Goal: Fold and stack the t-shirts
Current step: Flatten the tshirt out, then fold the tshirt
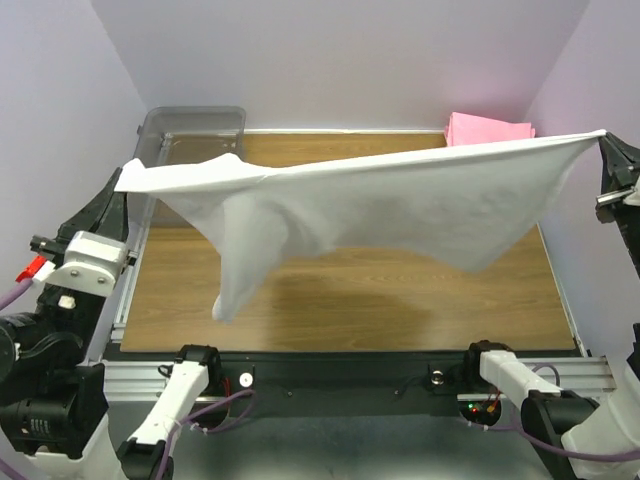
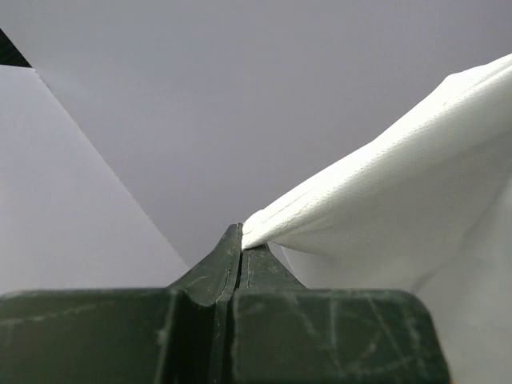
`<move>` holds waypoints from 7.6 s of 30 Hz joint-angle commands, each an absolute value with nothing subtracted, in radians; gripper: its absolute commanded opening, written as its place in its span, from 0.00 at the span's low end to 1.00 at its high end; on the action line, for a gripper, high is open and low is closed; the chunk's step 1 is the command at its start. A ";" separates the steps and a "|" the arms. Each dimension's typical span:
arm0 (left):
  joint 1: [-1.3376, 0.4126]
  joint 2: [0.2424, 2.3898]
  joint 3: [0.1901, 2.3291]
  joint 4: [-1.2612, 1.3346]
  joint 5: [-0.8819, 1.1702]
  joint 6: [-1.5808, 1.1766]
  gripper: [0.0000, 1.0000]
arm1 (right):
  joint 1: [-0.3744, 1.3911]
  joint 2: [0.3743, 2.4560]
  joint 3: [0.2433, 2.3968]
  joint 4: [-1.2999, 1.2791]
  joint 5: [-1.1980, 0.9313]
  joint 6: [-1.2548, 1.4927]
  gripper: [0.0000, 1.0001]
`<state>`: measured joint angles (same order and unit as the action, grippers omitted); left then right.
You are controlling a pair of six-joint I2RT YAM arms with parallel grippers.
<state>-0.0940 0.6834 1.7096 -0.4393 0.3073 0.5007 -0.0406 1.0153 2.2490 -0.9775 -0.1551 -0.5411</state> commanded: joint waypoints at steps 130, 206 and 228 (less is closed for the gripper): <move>-0.193 2.513 2.306 -0.397 0.299 0.275 0.60 | -0.115 2.422 2.092 -0.835 -0.337 -0.488 0.54; -0.247 1.965 1.834 -0.396 0.387 0.456 0.00 | -0.152 2.109 1.895 -0.850 -0.434 -0.612 0.01; -0.258 1.615 1.378 -0.436 0.460 0.466 0.00 | -0.178 1.933 1.628 -0.850 -0.442 -0.785 0.01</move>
